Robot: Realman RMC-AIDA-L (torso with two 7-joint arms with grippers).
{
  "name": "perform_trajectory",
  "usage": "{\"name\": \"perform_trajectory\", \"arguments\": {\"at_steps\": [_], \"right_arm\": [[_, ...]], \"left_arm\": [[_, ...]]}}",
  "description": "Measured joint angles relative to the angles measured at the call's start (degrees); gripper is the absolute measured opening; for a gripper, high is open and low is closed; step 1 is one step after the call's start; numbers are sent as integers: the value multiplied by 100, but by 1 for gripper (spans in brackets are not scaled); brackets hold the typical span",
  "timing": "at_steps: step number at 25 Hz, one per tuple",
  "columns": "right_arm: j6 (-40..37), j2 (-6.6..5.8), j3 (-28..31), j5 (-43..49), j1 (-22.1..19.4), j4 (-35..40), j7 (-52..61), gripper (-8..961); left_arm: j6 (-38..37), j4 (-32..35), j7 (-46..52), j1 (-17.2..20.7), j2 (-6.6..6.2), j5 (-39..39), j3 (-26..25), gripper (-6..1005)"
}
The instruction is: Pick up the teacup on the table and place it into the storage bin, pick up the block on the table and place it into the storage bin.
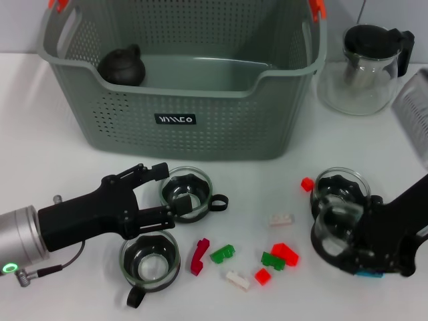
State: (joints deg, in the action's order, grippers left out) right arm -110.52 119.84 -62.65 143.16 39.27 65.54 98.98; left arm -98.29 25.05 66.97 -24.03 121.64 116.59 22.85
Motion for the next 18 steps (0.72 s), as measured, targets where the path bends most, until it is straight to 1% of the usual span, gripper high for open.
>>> {"name": "perform_trajectory", "arguments": {"at_steps": [4,7,12,15,18], "right_arm": [[-307,-18,455,-307,47,448,118,63],[-316,-39,489,-718,85,746,370,63],[-325,-10,470,-1510,286,1406,808,63],[-326,-33,476,-2103,492,1754,1080,62],[-259,-61,644,-2460,839,1856,1339,62]], "left_arm": [[19,0,-10,10,0,37,10,948],[34,0,-21,34,4,46,33,948],[40,0,-24,39,8,49,35,948],[42,0,-26,34,9,48,21,948],[32,4,-27,27,8,42,14,947]]}}
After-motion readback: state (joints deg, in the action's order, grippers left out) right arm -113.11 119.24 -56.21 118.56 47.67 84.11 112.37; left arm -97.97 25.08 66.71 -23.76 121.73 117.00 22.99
